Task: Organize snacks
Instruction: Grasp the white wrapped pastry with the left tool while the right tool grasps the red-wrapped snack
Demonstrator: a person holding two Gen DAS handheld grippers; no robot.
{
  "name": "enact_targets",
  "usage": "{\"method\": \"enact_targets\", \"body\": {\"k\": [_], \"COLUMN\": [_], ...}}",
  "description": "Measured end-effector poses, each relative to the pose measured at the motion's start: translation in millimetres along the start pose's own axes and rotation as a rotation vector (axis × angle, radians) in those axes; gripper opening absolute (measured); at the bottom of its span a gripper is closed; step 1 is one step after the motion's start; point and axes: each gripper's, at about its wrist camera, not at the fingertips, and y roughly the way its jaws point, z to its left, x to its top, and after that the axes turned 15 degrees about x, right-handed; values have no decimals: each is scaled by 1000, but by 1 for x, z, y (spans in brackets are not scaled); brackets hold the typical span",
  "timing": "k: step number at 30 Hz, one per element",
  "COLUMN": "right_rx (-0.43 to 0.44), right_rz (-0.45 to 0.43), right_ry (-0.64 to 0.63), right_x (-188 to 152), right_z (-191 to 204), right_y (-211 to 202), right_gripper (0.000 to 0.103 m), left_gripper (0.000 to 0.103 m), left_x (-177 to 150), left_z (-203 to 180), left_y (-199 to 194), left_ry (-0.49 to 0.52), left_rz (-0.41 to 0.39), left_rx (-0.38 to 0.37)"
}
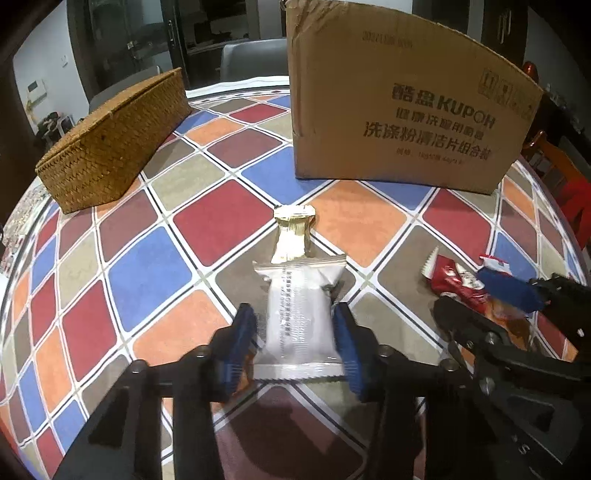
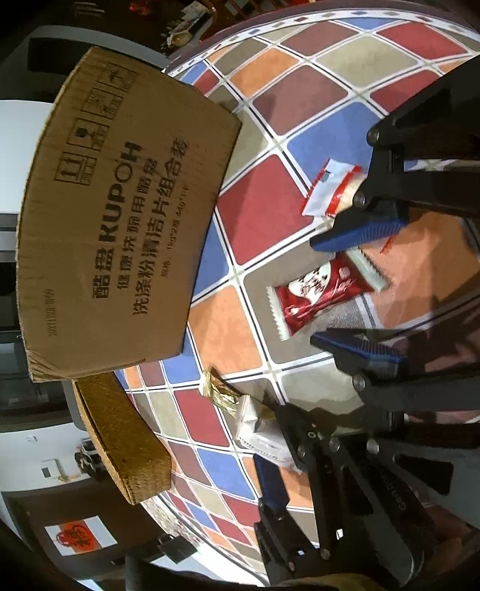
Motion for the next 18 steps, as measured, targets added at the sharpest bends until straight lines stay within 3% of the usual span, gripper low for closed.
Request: {"method": "enact_targets", "body": {"k": [6, 18], "right_rx": [5, -13], "right_rz": [-5, -41], "right_ry": [38, 80], "right_x": [1, 4], "right_z": [-4, 1], "right_y": [2, -12], "right_gripper": [28, 27], "left_gripper": [35, 33], "left_x": [1, 0], "left_z": [2, 4], "left_y": [0, -9], "left_ry": [-3, -1], "left_rz": [3, -8], "left_rx": [-14, -23]}}
